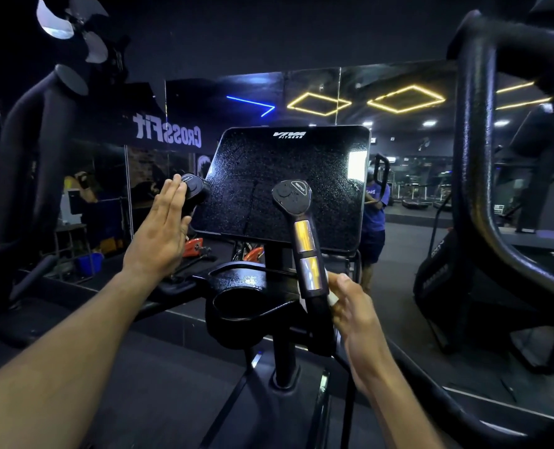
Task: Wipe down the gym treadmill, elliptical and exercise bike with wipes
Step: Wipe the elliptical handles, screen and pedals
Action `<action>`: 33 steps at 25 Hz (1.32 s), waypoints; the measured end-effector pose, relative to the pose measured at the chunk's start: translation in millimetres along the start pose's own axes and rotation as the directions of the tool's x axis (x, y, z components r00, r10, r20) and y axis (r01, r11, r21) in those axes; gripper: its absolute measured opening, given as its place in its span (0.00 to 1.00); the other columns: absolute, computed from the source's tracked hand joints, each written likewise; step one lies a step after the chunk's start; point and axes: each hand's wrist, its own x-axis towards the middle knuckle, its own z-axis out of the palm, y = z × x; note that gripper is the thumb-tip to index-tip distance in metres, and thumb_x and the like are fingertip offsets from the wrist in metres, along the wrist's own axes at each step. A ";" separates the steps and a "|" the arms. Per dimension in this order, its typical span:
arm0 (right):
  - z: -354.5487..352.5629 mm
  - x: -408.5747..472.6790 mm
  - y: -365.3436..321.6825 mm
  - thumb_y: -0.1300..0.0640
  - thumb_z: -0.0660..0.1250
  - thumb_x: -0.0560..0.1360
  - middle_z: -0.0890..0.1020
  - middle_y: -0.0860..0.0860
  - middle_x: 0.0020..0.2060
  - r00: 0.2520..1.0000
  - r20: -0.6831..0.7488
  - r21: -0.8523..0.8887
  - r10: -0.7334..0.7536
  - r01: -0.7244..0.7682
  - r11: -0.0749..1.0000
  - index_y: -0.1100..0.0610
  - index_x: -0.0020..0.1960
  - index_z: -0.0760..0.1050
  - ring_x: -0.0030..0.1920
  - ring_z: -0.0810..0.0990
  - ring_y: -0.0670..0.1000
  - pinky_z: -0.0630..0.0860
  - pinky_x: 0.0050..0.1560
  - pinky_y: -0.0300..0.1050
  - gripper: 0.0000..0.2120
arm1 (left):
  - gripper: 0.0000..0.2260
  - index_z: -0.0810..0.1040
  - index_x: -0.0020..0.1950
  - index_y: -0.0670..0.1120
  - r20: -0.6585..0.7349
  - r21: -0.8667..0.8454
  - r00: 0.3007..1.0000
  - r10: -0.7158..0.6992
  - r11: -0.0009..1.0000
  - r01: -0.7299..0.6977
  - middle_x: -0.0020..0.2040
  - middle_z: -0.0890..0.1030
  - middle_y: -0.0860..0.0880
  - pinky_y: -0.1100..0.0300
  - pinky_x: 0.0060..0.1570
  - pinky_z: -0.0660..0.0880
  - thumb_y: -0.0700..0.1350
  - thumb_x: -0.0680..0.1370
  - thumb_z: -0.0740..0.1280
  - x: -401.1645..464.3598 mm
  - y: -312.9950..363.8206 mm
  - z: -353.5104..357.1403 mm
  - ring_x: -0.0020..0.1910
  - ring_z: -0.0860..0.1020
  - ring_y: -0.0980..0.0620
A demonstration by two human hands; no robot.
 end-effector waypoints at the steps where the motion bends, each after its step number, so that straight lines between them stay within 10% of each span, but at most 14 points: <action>1: 0.3 -2.0 0.7 0.48 0.52 0.84 0.86 0.49 0.40 1.000 -0.002 0.010 0.007 -0.007 1.000 0.45 0.43 0.85 0.42 0.83 0.46 0.79 0.41 0.35 0.23 | 0.25 0.54 0.81 0.38 -0.003 -0.001 1.000 0.005 1.000 -0.005 0.82 0.54 0.42 0.54 0.81 0.51 0.45 0.85 0.51 0.2 -0.4 0.2 0.82 0.52 0.46; 9: 24.8 108.3 -58.4 0.41 0.55 0.82 0.85 0.58 0.55 0.998 0.048 0.113 0.029 -0.035 0.993 0.61 0.60 0.80 0.49 0.81 0.53 0.77 0.52 0.48 0.27 | 0.25 0.55 0.81 0.37 -0.013 0.012 1.000 0.020 1.000 -0.020 0.82 0.55 0.40 0.51 0.80 0.54 0.45 0.85 0.51 0.8 -4.7 3.0 0.82 0.53 0.45; 13: 30.5 146.5 -60.5 0.53 0.65 0.81 0.87 0.53 0.51 0.989 0.019 -0.064 -0.144 0.145 0.987 0.60 0.57 0.84 0.49 0.84 0.49 0.79 0.53 0.45 0.13 | 0.25 0.54 0.81 0.37 -0.020 0.042 0.999 0.025 0.999 -0.024 0.83 0.54 0.41 0.50 0.79 0.57 0.44 0.85 0.51 0.3 -3.9 2.6 0.82 0.53 0.46; 16: 20.7 139.5 -57.5 0.55 0.67 0.81 0.86 0.45 0.54 0.887 0.043 -0.551 -0.460 0.406 0.730 0.53 0.60 0.84 0.55 0.82 0.42 0.76 0.62 0.40 0.11 | 0.25 0.54 0.81 0.35 -0.021 0.069 0.999 0.045 0.997 -0.043 0.82 0.55 0.39 0.48 0.79 0.59 0.44 0.85 0.51 0.3 -3.2 1.1 0.82 0.55 0.44; 19: 13.6 118.6 -50.0 0.61 0.64 0.81 0.81 0.50 0.63 0.787 0.137 -0.677 -0.602 0.518 0.523 0.59 0.65 0.79 0.63 0.77 0.43 0.69 0.70 0.37 0.14 | 0.25 0.55 0.80 0.33 -0.031 0.127 0.997 0.075 0.989 -0.071 0.81 0.57 0.37 0.47 0.78 0.60 0.42 0.85 0.51 0.8 -1.6 2.3 0.81 0.56 0.41; 24: 11.9 69.1 -2.5 0.68 0.61 0.80 0.61 0.55 0.79 0.735 0.266 -0.762 -0.623 0.557 0.331 0.63 0.78 0.62 0.78 0.61 0.50 0.54 0.77 0.35 0.27 | 0.25 0.46 0.81 0.33 0.037 0.215 0.996 0.086 0.972 -0.092 0.82 0.50 0.37 0.50 0.81 0.50 0.44 0.87 0.45 -1.8 -7.7 4.4 0.82 0.49 0.42; 27: 14.6 63.8 2.1 0.49 0.59 0.83 0.48 0.56 0.81 0.750 0.378 -0.854 -0.543 0.509 0.108 0.63 0.81 0.48 0.81 0.46 0.52 0.48 0.80 0.45 0.34 | 0.25 0.49 0.81 0.33 0.030 0.199 0.998 0.054 0.978 -0.059 0.82 0.52 0.37 0.54 0.81 0.47 0.44 0.86 0.47 -0.3 -4.5 1.9 0.82 0.50 0.43; 33: 36.8 106.4 -35.9 0.37 0.56 0.79 0.54 0.60 0.80 0.791 0.465 -0.882 -0.398 0.377 -0.282 0.64 0.80 0.52 0.81 0.47 0.59 0.49 0.80 0.57 0.41 | 0.25 0.48 0.81 0.33 0.050 0.215 0.996 0.073 0.973 -0.082 0.82 0.51 0.37 0.49 0.81 0.51 0.44 0.86 0.47 -1.0 -4.1 0.0 0.82 0.49 0.42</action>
